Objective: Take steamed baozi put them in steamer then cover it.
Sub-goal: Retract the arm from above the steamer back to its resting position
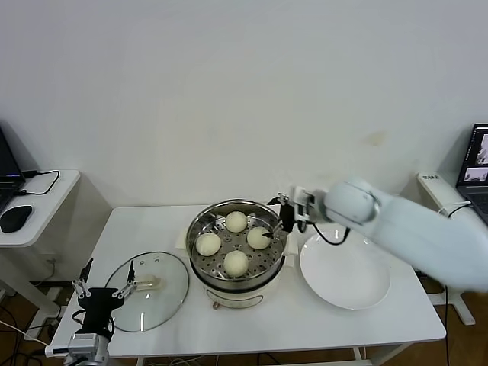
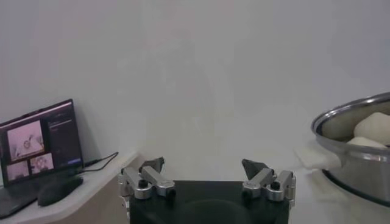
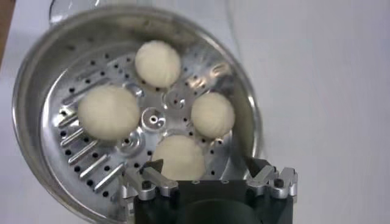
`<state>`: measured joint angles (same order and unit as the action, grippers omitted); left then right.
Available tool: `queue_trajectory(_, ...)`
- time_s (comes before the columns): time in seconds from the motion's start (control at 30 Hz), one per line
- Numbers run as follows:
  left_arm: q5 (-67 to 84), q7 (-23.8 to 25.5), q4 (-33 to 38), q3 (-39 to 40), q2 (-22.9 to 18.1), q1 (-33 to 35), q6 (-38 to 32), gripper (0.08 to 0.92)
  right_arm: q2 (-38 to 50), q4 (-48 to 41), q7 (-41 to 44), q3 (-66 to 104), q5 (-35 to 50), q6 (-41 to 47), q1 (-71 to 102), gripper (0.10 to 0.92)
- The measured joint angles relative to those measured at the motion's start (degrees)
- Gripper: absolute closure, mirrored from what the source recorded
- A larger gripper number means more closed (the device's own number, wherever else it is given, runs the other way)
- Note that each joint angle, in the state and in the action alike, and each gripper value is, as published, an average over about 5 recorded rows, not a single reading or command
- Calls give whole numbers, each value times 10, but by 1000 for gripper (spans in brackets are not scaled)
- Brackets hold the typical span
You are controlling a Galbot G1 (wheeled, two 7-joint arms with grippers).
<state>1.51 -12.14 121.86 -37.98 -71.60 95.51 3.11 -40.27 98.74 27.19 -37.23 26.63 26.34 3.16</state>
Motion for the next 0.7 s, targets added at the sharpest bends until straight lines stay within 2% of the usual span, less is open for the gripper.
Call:
queue_trajectory(0.27,-15,-5,-20,7,-1,-3,-16,177,-24,28,-78,275,-60,-150,294,203)
queue_trajectory(0.5,-53,-10,-46,10,-3,-8,-37,177,-132,40,-104,505,-116,-263,507,203)
queue_trajectory(0.7,-169,-24,-90,-7,-5,-22,-72,177,-240,49,-123,665,-157,-320,648,203)
